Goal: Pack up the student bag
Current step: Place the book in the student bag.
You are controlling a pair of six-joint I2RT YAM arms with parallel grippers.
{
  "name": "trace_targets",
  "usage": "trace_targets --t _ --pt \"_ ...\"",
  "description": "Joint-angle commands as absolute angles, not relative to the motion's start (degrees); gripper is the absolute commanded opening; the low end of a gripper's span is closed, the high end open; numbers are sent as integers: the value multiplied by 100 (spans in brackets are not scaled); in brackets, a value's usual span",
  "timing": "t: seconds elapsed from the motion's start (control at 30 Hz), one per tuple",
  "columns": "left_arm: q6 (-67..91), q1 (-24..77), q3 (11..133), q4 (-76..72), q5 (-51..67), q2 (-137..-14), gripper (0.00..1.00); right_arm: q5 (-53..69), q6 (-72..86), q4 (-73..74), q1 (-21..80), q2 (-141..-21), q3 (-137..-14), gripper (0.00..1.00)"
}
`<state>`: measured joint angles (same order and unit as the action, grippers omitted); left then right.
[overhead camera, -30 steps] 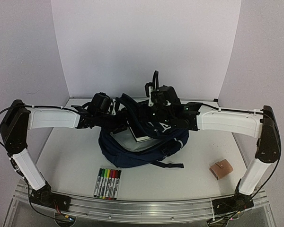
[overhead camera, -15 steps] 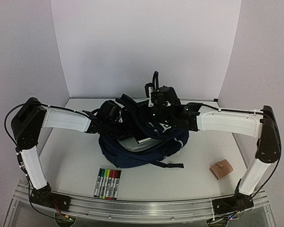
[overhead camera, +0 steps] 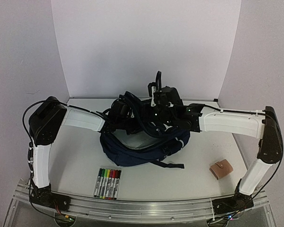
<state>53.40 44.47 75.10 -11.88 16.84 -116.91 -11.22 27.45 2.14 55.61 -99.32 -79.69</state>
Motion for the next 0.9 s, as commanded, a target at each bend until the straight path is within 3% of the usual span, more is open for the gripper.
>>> trace_targets --t 0.0,0.13,0.33,0.53,0.77,0.83,0.87 --pt "4931 4438 8111 -1900 1596 -11993 21 -1296 2841 -341 5609 -9472 -7933 0" --pt "4642 4438 7910 -1805 1576 -11651 28 -1814 2912 -239 5604 -9450 -7884 0" --pt "4061 4438 6883 -1182 1478 -10342 60 -2022 3152 0 5124 -9512 -7843 0" --pt "3752 4439 5940 1 1437 -8817 80 -1835 3100 0 4662 -9711 -7793 0" --pt "4137 4421 5242 1510 1260 -7889 86 -1559 2746 0 4511 -9906 -7946 0" --pt "4415 4403 4947 1709 1210 -7679 86 -962 2572 0 4523 -9825 -7976 6" --pt "4556 4390 4809 1788 1192 -7580 86 -676 2516 0 4535 -9770 -7976 14"
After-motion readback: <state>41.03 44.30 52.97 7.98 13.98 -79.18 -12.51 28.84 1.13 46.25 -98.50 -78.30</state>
